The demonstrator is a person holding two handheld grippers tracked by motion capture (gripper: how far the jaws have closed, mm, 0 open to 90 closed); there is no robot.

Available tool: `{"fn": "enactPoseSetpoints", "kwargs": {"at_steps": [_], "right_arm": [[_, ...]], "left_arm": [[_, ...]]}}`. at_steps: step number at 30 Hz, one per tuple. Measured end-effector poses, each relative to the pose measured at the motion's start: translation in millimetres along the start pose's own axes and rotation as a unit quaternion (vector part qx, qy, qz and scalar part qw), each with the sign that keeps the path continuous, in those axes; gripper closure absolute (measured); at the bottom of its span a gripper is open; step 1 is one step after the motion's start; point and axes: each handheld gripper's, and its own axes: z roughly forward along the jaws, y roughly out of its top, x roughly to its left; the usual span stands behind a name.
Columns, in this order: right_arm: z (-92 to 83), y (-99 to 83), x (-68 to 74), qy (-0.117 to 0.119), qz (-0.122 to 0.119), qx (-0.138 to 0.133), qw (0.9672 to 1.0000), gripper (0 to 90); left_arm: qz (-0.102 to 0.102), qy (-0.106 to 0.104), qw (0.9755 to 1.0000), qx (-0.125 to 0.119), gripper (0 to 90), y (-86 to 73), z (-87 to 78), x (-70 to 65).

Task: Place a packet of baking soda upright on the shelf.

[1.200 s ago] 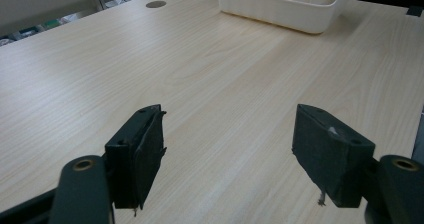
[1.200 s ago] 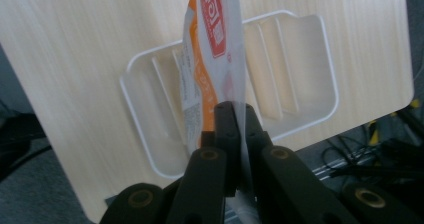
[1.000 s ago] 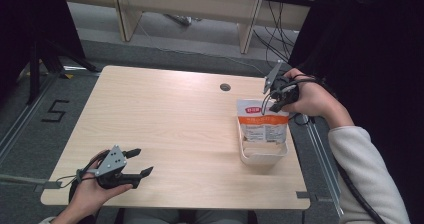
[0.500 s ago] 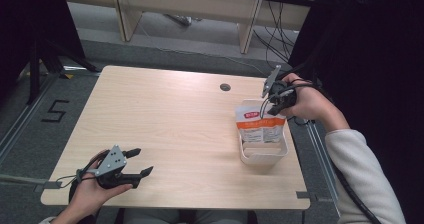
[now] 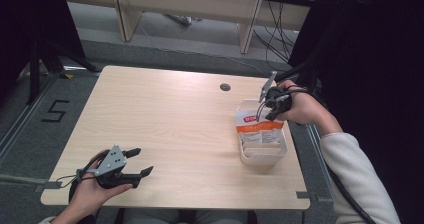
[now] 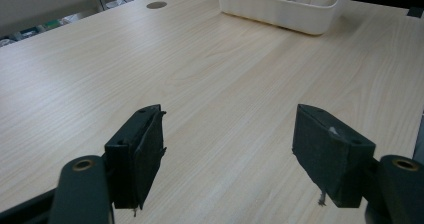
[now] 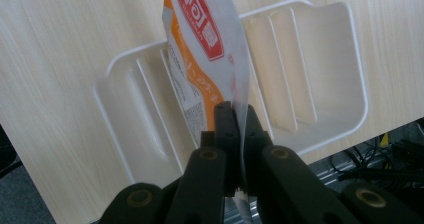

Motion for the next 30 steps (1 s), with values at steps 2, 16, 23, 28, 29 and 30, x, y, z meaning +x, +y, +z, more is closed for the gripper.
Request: {"fn": "enactPoseSetpoints", "kwargs": {"at_steps": [2, 16, 23, 28, 29, 30], "right_arm": [[2.6, 0.1, -0.5, 0.005, -0.001, 0.004, 1.0, 90.0], [-13.4, 15.1, 11.7, 0.025, 0.059, -0.084, 0.9944, 49.7], [-11.2, 40.2, 28.9, 0.025, 0.042, -0.11, 0.9928, 49.8], [-7.2, 62.2, 42.4, 0.042, 0.023, -0.115, 0.9922, 49.4], [-6.3, 66.7, 46.3, 0.041, 0.024, -0.115, 0.9923, 49.4], [-3.9, 71.2, 48.0, 0.045, 0.007, -0.125, 0.9912, 49.4]], "left_arm": [[0.0, 0.0, 1.0, 0.0, 28.0, 0.0, 0.1, -0.1], [0.003, -0.002, 1.0, 0.002, 27.9, 0.1, 0.5, -0.6], [0.002, -0.005, 1.0, 0.002, 27.8, -0.2, 0.4, -0.2], [-0.002, -0.007, 1.0, 0.001, 27.8, -0.7, 1.2, -1.2], [0.001, -0.004, 1.0, 0.004, 27.7, -0.5, 0.4, -0.9], [-0.002, -0.004, 1.0, 0.003, 27.8, -0.6, 0.3, -1.1]]}}
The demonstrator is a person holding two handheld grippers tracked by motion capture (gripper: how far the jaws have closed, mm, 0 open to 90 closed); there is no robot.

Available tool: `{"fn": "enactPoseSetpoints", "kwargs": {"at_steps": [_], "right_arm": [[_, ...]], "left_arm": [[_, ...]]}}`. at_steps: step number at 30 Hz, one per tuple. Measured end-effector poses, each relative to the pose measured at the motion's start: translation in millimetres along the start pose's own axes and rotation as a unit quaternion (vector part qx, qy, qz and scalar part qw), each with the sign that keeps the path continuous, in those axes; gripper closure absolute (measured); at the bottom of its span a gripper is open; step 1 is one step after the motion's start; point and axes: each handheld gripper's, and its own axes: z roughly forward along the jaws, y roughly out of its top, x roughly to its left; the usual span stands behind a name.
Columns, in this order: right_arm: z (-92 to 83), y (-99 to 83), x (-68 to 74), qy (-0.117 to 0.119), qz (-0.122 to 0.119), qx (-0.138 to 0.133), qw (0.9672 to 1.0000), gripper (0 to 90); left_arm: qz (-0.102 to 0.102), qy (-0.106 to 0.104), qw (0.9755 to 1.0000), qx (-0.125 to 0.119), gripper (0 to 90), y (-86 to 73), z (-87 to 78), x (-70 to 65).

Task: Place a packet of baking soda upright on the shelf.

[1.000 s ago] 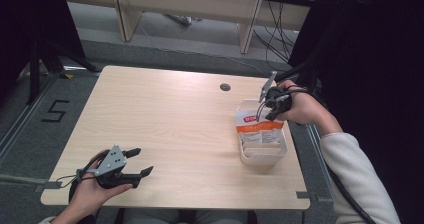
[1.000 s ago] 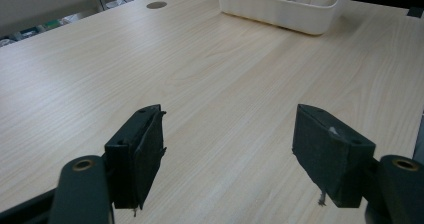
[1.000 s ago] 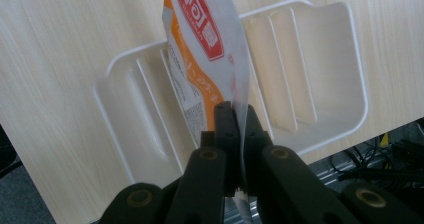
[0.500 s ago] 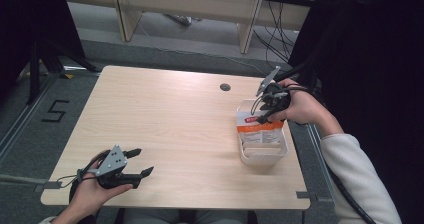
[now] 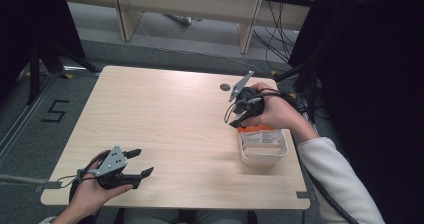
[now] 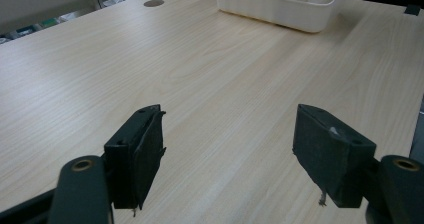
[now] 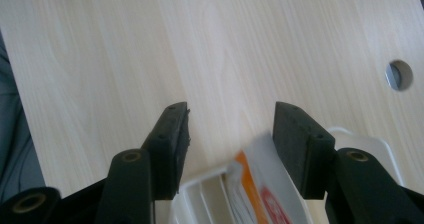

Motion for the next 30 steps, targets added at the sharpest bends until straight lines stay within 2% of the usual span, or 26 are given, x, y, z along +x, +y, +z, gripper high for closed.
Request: {"fn": "enactPoseSetpoints", "kwargs": {"at_steps": [1, 4, 5, 7, 12, 13, 14, 15, 17, 22, 23, 24, 25, 27, 28, 29, 30], "right_arm": [[0.0, 0.0, 0.0, 0.0, 0.0, 0.0, 1.0, 49.4], [10.8, 10.1, 16.5, 0.009, 0.003, -0.007, 0.9999, 50.1], [14.4, 11.7, 19.7, 0.015, -0.004, -0.01, 0.9998, 50.1], [20.8, 13.6, 26.9, 0.018, -0.007, -0.001, 0.9998, 50.4], [36.8, 14.0, 37.4, 0.029, -0.026, -0.001, 0.9993, 51.7], [39.5, 13.0, 40.5, 0.032, -0.017, -0.001, 0.9993, 51.8], [41.9, 12.0, 43.3, 0.034, -0.013, -0.001, 0.9993, 51.9], [45.3, 10.8, 45.1, 0.037, -0.019, -0.003, 0.9991, 52.5], [50.5, 7.3, 51.0, 0.046, -0.014, -0.004, 0.9989, 52.9], [62.2, -4.5, 57.9, 0.054, -0.002, -0.013, 0.9984, 53.1], [65.4, -7.4, 58.0, 0.063, -0.009, -0.019, 0.9978, 53.1], [67.6, -11.0, 59.5, 0.065, 0.006, -0.02, 0.9976, 53.1], [71.1, -14.2, 59.3, 0.073, -0.002, -0.025, 0.997, 53.1], [76.4, -21.1, 62.3, 0.076, 0.013, -0.022, 0.9968, 53.1], [79.8, -23.8, 62.1, 0.076, 0.006, -0.026, 0.9967, 53.0], [81.9, -27.0, 63.9, 0.08, 0.019, -0.025, 0.9963, 52.9], [84.5, -29.6, 64.7, 0.079, 0.021, -0.026, 0.9964, 52.9]], "left_arm": [[0.0, 0.0, 1.0, 0.0, 27.8, 0.0, 0.0, 0.0], [0.002, -0.005, 1.0, -0.001, 27.7, -0.6, 0.8, 0.6], [0.011, -0.007, 0.9999, -0.001, 27.7, -0.3, 0.8, 1.7], [-0.001, -0.004, 1.0, -0.002, 27.7, -0.7, 0.9, -0.1], [0.0, -0.003, 1.0, 0.002, 27.7, -0.8, 0.8, -0.3], [0.0, -0.003, 1.0, 0.003, 27.7, -0.9, 1.0, -0.3], [-0.001, -0.003, 1.0, 0.004, 27.7, -1.2, 1.0, -0.2], [0.006, -0.007, 0.9999, 0.005, 27.6, -1.1, 1.1, 0.7], [-0.005, -0.005, 1.0, 0.005, 27.7, -1.9, 1.2, -0.4], [-0.005, -0.008, 0.9999, 0.005, 27.7, -2.5, 2.0, -0.7], [-0.005, -0.006, 1.0, 0.004, 27.7, -2.7, 2.1, -0.8], [-0.01, -0.009, 0.9999, 0.006, 27.7, -2.9, 2.3, -1.0], [-0.009, -0.008, 0.9999, 0.008, 27.6, -2.8, 2.2, -0.9], [-0.011, -0.01, 0.9999, 0.008, 27.5, -2.8, 2.6, -1.3], [-0.01, -0.01, 0.9999, 0.007, 27.5, -2.8, 2.8, -1.4], [-0.009, -0.01, 0.9999, 0.008, 27.5, -2.8, 2.7, -1.3], [-0.01, -0.01, 0.9999, 0.008, 27.5, -2.8, 2.6, -1.3]]}}
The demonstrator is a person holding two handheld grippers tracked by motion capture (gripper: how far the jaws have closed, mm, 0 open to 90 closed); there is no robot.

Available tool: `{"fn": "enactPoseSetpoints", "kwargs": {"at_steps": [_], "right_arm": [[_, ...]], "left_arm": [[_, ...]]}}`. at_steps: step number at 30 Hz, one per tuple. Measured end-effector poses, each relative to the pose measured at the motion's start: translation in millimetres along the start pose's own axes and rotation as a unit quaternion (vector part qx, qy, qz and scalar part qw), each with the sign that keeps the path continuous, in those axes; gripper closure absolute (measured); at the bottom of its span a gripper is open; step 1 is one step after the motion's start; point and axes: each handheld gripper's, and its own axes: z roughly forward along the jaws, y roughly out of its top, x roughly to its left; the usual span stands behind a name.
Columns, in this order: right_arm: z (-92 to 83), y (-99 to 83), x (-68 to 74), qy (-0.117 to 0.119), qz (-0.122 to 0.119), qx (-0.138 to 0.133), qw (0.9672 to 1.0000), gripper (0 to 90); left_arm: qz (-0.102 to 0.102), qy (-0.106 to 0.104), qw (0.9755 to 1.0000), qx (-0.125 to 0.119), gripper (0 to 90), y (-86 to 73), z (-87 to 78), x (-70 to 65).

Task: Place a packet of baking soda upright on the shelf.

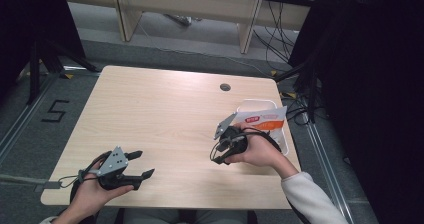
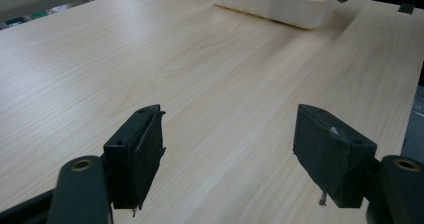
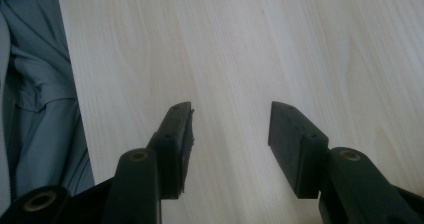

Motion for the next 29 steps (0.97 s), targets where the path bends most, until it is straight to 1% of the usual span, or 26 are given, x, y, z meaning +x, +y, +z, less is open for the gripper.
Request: {"fn": "enactPoseSetpoints", "kwargs": {"at_steps": [1, 2, 3, 5, 6, 7, 8, 10, 11, 12, 13, 14, 15, 16, 17, 18, 20, 22, 25, 27, 29], "right_arm": [[3.1, -2.6, -0.5, 0.001, -0.01, -0.003, 0.9999, 52.8], [5.2, -5.2, 0.6, -0.001, -0.004, -0.003, 1.0, 52.8], [6.7, -7.9, 2.4, 0.0, 0.008, -0.005, 1.0, 52.9], [11.4, -12.2, 3.5, 0.002, 0.01, -0.013, 0.9999, 52.7], [13.6, -13.8, 4.2, 0.0, 0.007, -0.014, 0.9999, 52.7], [15.6, -15.4, 5.7, -0.001, 0.011, -0.016, 0.9998, 52.7], [17.9, -16.7, 6.4, 0.0, 0.002, -0.019, 0.9998, 52.7], [19.9, -19.8, 10.4, -0.002, 0.015, -0.024, 0.9996, 52.5], [21.7, -21.1, 10.8, -0.004, 0.003, -0.032, 0.9995, 52.4], [23.1, -22.8, 12.1, -0.004, 0.006, -0.035, 0.9994, 52.2], [25.3, -24.6, 13.3, -0.006, 0.003, -0.041, 0.9991, 52.2], [25.3, -24.6, 13.3, -0.006, 0.003, -0.041, 0.9991, 52.2], [27.7, -26.6, 15.0, -0.006, 0.005, -0.045, 0.999, 52.1], [30.3, -28.5, 16.7, -0.005, 0.006, -0.048, 0.9988, 52.0], [36.6, -31.4, 19.5, -0.001, 0.004, -0.039, 0.9992, 51.0], [38.7, -32.2, 20.9, 0.001, 0.003, -0.03, 0.9995, 50.9], [41.2, -32.1, 21.0, -0.002, 0.004, -0.028, 0.9996, 50.7], [43.2, -32.0, 20.6, 0.001, 0.004, -0.026, 0.9997, 50.6], [45.2, -32.9, 20.7, 0.002, 0.006, -0.02, 0.9998, 50.5], [45.6, -33.4, 20.4, 0.002, 0.006, -0.017, 0.9998, 50.2], [45.3, -33.8, 20.7, 0.0, 0.008, -0.016, 0.9998, 50.1]], "left_arm": [[0.0, 0.0, 1.0, 0.0, 27.4, 0.0, -0.1, 0.1], [0.001, 0.001, 1.0, 0.001, 27.5, 0.0, -0.3, 0.3], [0.001, 0.001, 1.0, 0.001, 27.4, -0.1, -0.2, 0.4], [0.011, -0.001, 0.9999, 0.001, 27.5, 0.1, 0.3, 1.4], [0.01, -0.001, 0.9999, 0.001, 27.5, 0.0, 0.4, 1.3], [0.0, -0.001, 1.0, 0.001, 27.5, -0.5, 0.6, 0.0], [-0.003, 0.0, 1.0, 0.002, 27.4, -0.7, 0.5, -0.3], [0.009, -0.001, 1.0, 0.003, 27.5, -0.4, 0.2, 1.4], [-0.004, -0.002, 1.0, 0.002, 27.4, -1.2, 0.8, 0.4], [-0.006, -0.002, 1.0, 0.003, 27.4, -1.4, 1.0, 0.3], [0.008, -0.002, 0.9999, 0.006, 27.3, -1.1, 0.6, 1.9], [0.008, -0.002, 0.9999, 0.006, 27.3, -1.1, 0.6, 1.9], [-0.003, -0.001, 1.0, 0.008, 27.3, -2.0, 0.8, 0.9], [-0.001, -0.003, 1.0, 0.008, 27.3, -2.0, 0.8, 1.4], [0.006, -0.004, 0.9999, 0.009, 27.4, -1.8, 0.6, 2.4], [0.006, -0.004, 0.9999, 0.009, 27.4, -1.8, 0.6, 2.4], [0.004, -0.008, 0.9999, 0.01, 27.3, -2.4, 0.9, 2.3], [0.001, -0.011, 0.9999, 0.009, 27.3, -2.7, 1.8, 2.8], [0.002, -0.012, 0.9999, 0.009, 27.3, -2.6, 2.1, 3.0], [-0.006, -0.011, 0.9999, 0.009, 27.3, -2.7, 2.6, 2.0], [-0.005, -0.008, 0.9999, 0.011, 27.3, -2.6, 2.5, 1.6]]}}
